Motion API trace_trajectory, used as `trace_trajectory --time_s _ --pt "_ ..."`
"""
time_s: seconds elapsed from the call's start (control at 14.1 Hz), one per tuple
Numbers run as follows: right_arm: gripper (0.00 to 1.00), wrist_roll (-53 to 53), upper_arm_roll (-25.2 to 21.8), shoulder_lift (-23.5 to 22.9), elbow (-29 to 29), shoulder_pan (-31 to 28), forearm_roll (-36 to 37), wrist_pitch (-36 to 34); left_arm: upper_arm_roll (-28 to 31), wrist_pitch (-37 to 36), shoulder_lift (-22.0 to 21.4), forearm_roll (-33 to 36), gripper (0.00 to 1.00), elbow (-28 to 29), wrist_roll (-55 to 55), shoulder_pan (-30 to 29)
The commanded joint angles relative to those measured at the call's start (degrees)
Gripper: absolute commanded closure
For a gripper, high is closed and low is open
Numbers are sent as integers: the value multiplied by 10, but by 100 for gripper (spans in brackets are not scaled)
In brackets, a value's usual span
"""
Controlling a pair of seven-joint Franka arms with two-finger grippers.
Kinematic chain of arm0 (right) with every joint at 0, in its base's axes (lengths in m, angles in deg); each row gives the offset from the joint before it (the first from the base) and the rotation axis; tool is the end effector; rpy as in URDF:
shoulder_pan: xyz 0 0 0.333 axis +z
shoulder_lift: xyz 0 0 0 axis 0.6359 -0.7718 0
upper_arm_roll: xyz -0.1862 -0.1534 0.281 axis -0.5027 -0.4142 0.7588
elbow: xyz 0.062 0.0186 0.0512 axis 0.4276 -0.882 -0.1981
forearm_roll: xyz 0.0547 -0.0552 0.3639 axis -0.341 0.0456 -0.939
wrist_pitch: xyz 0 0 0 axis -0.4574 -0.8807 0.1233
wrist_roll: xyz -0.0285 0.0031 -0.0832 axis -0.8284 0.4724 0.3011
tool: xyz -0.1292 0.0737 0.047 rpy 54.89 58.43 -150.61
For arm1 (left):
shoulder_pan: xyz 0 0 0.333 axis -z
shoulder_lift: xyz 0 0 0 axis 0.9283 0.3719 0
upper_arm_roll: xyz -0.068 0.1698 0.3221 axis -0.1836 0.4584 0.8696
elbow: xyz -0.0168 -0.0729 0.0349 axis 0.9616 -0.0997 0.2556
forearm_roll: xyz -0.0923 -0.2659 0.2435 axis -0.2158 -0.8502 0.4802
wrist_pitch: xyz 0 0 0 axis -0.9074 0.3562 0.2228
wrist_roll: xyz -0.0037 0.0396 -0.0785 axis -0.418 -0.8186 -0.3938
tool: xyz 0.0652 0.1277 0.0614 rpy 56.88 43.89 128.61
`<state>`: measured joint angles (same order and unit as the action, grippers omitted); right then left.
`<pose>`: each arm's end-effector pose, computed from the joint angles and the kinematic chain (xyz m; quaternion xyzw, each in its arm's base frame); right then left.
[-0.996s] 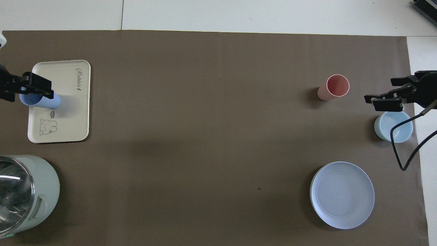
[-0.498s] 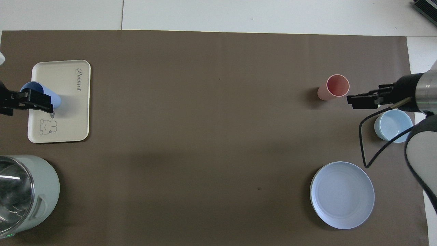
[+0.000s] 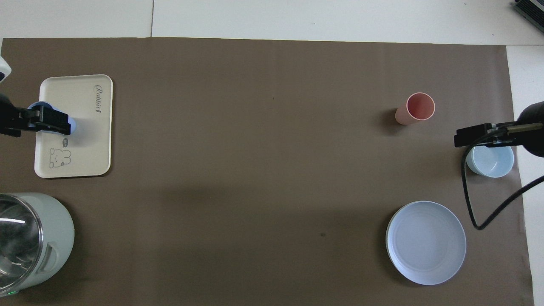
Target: Place cup on tray
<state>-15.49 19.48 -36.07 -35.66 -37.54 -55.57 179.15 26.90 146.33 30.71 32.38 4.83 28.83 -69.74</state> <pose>0.5067 0.0321 0.6592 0.9996 -0.0006 0.0295 0.0046 0.5454 -0.0234 0.6165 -0.9999 0.0080 -0.0082 0.0052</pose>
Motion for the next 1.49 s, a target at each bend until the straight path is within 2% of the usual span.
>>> trace_trajectory --time_s 0.0,0.43,0.64,0.78,1.42 --pt "0 11 3 -20 24 -12 6 -18 6 19 -14 14 0 14 -5 4" --pt "0 5 0 -11 8 -16 8 -19 11 27 -14 14 0 13 -14 -1" --pt "0 -42 -1 0 -22 -62 5 3 11 27 -14 14 0 15 -14 1" --pt "0 -40 -2 -1 -37 -69 5 9 11 24 -15 14 0 17 -15 -1" --pt "0 4 4 -1 -43 -45 -17 18 10 26 -16 14 0 17 -21 2"
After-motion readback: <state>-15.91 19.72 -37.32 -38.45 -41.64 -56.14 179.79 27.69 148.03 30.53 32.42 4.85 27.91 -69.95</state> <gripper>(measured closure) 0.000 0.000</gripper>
